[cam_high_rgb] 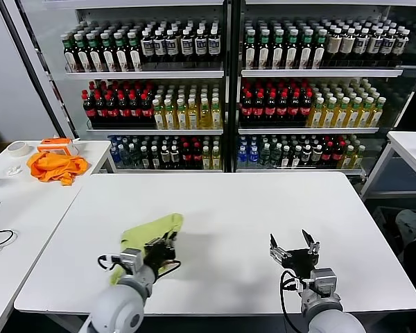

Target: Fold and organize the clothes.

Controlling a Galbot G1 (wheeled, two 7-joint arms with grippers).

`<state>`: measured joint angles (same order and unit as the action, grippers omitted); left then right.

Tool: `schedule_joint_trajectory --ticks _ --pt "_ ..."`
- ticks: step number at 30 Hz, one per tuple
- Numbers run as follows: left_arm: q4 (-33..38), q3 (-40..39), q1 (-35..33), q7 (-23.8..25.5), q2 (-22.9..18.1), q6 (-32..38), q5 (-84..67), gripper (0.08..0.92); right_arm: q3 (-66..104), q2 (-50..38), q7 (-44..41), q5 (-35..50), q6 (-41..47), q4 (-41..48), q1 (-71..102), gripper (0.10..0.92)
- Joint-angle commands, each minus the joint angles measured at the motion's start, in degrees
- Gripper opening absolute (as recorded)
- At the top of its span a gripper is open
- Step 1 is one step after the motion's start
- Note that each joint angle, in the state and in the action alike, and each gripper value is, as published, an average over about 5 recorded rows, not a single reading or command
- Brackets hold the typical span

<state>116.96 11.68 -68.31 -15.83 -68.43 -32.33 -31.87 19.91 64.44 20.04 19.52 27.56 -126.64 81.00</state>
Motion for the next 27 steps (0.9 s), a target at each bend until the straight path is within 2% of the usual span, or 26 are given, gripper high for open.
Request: schedule_joint_trajectory --ticks 1,4,7,11,14,20,27 --pt "-1.15 -5.89 4.53 -1.33 -4.47 2.71 -4.90 0.265 0.04 0.02 -0.17 -0.05 -0.05 0.59 -0.52 0.823" --pt "0.12 -3.62 5.32 -0.96 -3.22 3.84 -5.72 0.351 -0.69 0.02 -1.39 -0.06 -0.13 1.29 -1.60 0.823" --pt "1.17 1.59 5.45 -0.06 0.25 4.46 -5.17 0.438 -3.02 -0.12 -3.55 0.68 -0.79 3.40 -4.18 0.823" --pt "-2.05 11.66 3.11 4.96 7.29 7.29 -0.37 0.551 -8.61 0.91 -5.10 6.85 -1.08 8.10 -10.53 0.823" --pt "-4.63 18.04 0.29 8.14 10.20 8.66 0.78 0.637 -14.06 3.24 -5.66 11.52 -0.50 12.10 -15.64 0.823" --pt "-3.92 22.50 -4.51 9.43 11.15 10.50 1.26 0.793 -24.58 8.24 -4.30 17.83 3.26 18.33 -24.15 0.823" --pt "-3.06 23.87 -6.69 9.44 10.09 11.04 1.75 0.822 -26.86 9.17 -1.81 21.17 5.52 21.85 -25.30 0.823"
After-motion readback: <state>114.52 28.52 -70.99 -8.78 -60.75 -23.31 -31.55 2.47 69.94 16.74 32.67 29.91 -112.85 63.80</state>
